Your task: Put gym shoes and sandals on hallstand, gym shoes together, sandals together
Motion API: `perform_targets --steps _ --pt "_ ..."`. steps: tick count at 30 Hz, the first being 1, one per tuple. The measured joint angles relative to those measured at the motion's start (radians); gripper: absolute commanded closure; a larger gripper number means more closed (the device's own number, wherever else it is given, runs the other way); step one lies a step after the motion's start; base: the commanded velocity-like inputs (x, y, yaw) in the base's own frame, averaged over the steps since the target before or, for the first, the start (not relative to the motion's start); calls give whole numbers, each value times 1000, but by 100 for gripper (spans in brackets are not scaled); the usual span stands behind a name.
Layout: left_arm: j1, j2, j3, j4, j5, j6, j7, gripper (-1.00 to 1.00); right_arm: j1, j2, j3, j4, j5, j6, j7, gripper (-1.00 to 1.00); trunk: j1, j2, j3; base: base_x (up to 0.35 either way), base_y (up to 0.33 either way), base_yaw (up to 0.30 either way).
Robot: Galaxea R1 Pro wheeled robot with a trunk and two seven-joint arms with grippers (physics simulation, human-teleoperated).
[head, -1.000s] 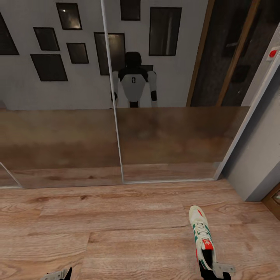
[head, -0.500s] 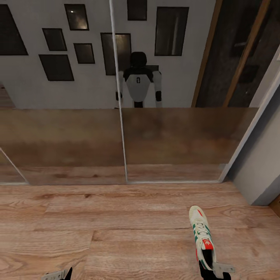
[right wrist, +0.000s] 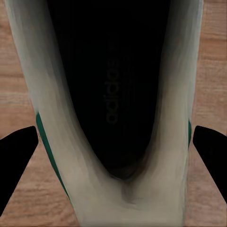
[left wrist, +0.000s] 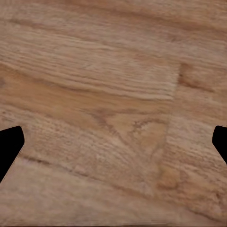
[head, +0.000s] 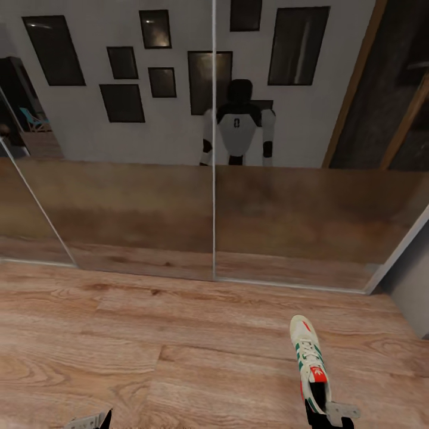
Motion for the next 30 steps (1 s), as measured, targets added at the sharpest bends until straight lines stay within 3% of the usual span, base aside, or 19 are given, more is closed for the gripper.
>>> perform_targets --steps 9,11,12,15,30 --pt "0 -5 -6 36 -1 -5 72 -100 1 0 1 0 0 -12 0 100 0 0 0 0 0 277" --pt "0 -5 -11 44 0 -21 76 -100 4 -1 0 1 -1 -39 0 100 0 0 0 0 0 277" --pt "0 -7 -20 65 0 -55 78 -100 21 -1 0 1 0 -114 0 100 0 0 0 0 0 277" --pt "0 -8 -23 83 1 -65 78 -100 29 -1 0 2 0 -143 1 100 0 0 0 0 0 278" --pt "0 -7 -24 92 1 -71 73 -100 33 1 1 0 0 -157 0 100 0 0 0 0 0 279"
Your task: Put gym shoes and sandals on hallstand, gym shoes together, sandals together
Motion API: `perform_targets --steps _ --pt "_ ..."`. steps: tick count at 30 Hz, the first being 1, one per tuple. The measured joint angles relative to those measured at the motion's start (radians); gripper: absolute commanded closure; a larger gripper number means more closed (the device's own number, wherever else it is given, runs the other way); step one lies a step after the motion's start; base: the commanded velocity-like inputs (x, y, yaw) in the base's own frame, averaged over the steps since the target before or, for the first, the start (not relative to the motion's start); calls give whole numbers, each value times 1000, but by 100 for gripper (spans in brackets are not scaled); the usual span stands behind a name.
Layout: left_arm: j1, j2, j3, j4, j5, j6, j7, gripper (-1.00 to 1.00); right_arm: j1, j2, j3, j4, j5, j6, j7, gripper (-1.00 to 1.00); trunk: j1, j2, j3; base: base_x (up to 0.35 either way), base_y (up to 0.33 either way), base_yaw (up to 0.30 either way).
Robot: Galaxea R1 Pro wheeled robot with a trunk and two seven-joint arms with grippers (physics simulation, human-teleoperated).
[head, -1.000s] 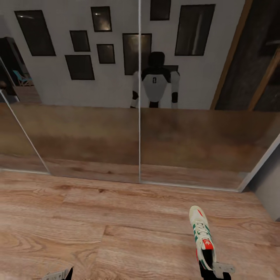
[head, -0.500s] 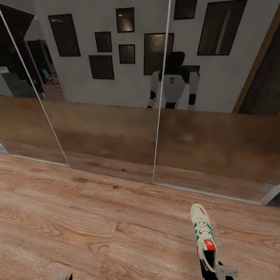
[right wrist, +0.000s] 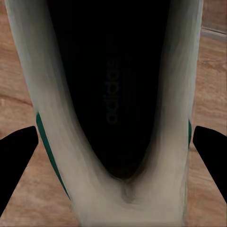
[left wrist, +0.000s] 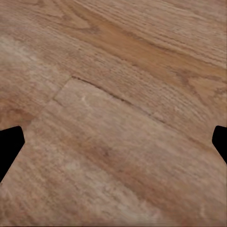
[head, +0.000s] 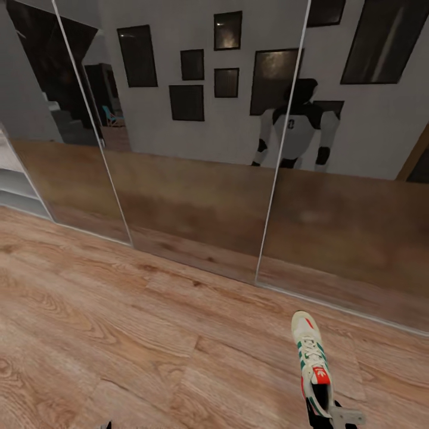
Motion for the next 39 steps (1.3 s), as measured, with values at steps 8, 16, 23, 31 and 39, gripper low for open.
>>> perform_targets --steps 8,16,23,31,39 --pt "0 0 0 0 0 0 0 -100 0 0 0 0 0 0 0 100 0 0 0 0 0 279" --pt "0 0 0 0 1 0 0 -100 0 0 0 0 0 0 0 100 0 0 0 0 0 279" --pt "0 0 0 0 1 0 0 -100 0 0 0 0 0 0 0 100 0 0 0 5 26 279" --pt "0 0 0 0 1 1 2 -100 0 0 0 0 0 1 0 100 0 0 0 99 255 279" --pt "0 1 0 1 1 1 2 -100 0 0 0 0 0 0 0 100 0 0 0 189 269 279"
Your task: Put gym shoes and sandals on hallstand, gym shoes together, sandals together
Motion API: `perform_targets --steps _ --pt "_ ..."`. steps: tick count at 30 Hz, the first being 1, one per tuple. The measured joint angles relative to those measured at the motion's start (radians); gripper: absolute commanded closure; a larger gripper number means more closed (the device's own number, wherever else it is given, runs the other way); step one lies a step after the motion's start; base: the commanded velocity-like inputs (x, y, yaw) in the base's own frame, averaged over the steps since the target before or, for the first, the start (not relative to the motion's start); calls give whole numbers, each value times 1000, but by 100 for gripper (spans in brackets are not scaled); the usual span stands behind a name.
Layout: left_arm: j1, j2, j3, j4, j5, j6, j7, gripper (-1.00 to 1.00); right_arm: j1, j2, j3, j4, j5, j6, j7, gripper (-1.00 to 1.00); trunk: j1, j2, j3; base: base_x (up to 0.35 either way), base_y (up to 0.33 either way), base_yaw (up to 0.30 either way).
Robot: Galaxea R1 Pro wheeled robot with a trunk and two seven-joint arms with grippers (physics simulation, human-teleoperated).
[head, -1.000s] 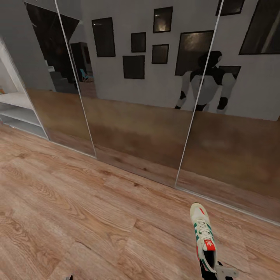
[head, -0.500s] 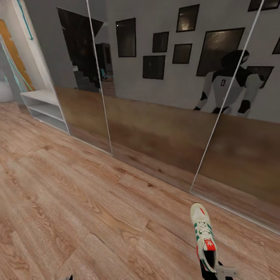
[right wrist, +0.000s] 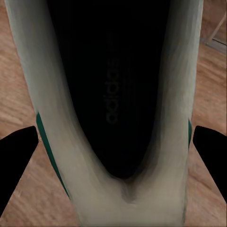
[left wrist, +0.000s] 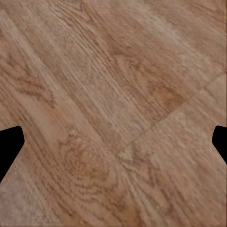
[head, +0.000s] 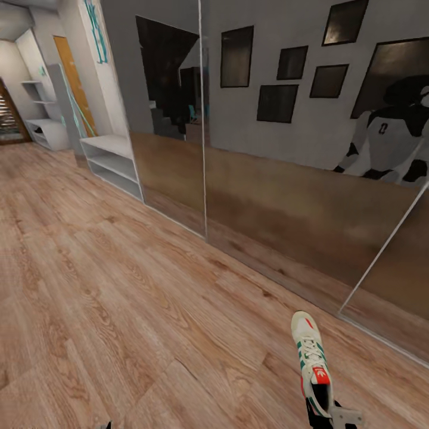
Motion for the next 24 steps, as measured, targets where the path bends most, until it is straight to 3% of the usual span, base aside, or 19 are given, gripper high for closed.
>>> perform_targets --steps 14,24 --pt "0 1 0 0 0 -1 1 -100 0 0 0 0 0 0 0 100 0 0 0 250 211 279" --pt "0 0 0 1 0 0 0 -100 0 0 0 0 0 0 0 100 0 0 0 46 34 279"
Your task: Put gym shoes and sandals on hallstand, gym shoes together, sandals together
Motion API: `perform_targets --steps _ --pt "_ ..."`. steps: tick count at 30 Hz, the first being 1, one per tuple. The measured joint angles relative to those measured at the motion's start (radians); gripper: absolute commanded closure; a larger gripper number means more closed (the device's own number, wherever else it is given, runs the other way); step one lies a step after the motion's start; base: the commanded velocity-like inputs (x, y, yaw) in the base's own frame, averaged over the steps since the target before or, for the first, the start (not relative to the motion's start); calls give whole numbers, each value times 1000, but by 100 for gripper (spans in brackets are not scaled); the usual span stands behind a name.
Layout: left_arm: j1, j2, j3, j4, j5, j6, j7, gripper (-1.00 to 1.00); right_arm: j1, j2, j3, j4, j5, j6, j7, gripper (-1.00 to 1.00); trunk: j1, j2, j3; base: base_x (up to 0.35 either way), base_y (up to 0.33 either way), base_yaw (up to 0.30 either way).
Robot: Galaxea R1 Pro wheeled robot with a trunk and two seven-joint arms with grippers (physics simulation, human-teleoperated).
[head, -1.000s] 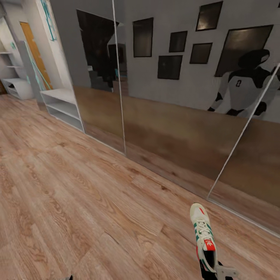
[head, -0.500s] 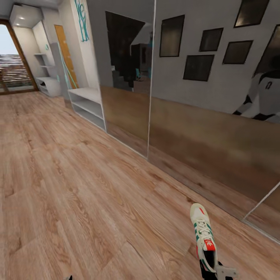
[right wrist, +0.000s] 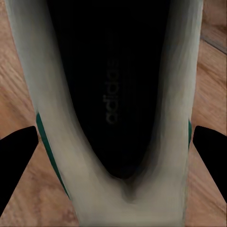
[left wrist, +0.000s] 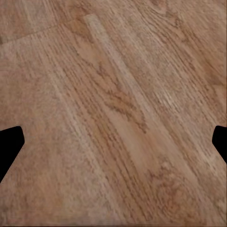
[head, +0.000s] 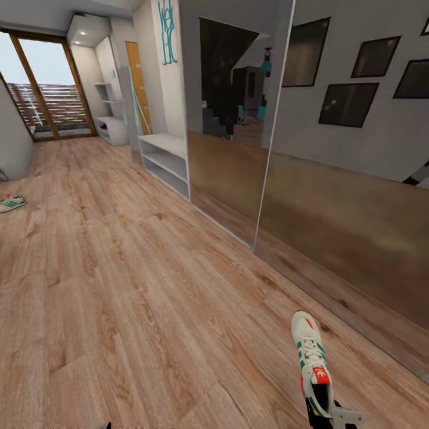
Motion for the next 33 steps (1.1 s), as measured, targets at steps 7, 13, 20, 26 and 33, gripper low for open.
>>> perform_targets --steps 7,13,20,26,33 --pt "0 0 0 0 0 0 0 -100 0 0 0 0 0 0 0 100 0 0 0 182 1 279" --pt "0 0 1 0 0 0 1 -100 0 0 0 0 0 0 0 100 -1 0 0 314 0 279" --pt "0 0 2 0 1 0 1 -100 0 0 0 0 0 0 0 100 -1 0 0 334 48 279" --pt "0 0 2 0 1 0 1 -100 0 0 0 0 0 0 0 100 -1 0 0 336 95 279" --pt "0 0 2 0 1 -1 1 -100 0 1 0 0 0 0 0 100 -1 0 0 336 44 279"
